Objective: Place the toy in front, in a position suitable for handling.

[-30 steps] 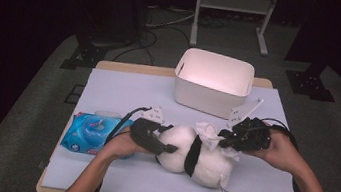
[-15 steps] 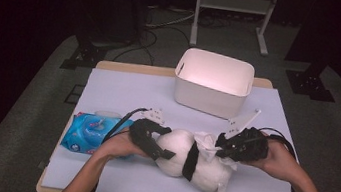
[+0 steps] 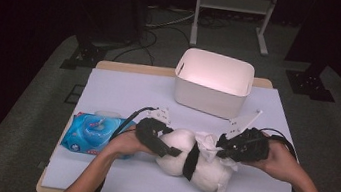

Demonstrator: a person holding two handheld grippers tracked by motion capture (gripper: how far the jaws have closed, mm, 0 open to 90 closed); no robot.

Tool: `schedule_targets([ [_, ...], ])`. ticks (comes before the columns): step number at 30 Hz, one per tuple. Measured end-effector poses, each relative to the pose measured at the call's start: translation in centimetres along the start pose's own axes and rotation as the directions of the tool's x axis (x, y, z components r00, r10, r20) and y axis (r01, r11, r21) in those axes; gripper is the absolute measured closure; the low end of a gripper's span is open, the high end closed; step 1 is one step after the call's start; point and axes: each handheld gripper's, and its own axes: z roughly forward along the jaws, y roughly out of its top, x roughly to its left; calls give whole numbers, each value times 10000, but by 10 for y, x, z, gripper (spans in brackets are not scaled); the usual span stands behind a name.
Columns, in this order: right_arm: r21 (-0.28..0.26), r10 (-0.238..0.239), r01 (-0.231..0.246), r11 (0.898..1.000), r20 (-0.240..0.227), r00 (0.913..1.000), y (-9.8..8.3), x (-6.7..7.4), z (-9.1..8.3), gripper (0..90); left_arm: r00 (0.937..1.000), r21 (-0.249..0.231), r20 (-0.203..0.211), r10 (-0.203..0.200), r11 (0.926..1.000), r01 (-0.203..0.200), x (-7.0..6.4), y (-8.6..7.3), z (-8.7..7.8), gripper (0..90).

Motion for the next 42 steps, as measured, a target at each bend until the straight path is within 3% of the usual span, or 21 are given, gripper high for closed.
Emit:
schedule_targets([
  [3,-77,29,-27,10000,176,9998,2,-4,-2,856,9998,-172,-220,22,9998,-26,0,1,-3,307],
  [8,61,97,-102,9999,701,9975,13,-16,-5,856,9937,-546,-1120,43,9985,-105,1,5,-10,310],
  [13,183,232,-244,9995,633,9977,14,-21,-3,854,9941,-648,-1074,-148,9979,79,-2,-1,-6,302],
  [22,88,-200,197,9998,382,9991,30,-15,8,855,9907,-474,-1268,494,9973,-558,-21,6,0,288],
  [26,141,-170,165,9998,350,9992,28,-14,8,855,9916,-557,-1218,446,9971,-517,-22,5,-1,285],
  [42,-63,533,-531,9986,519,9972,-12,-11,-11,855,9938,-434,-1067,315,9984,-363,-20,-4,-3,272],
])
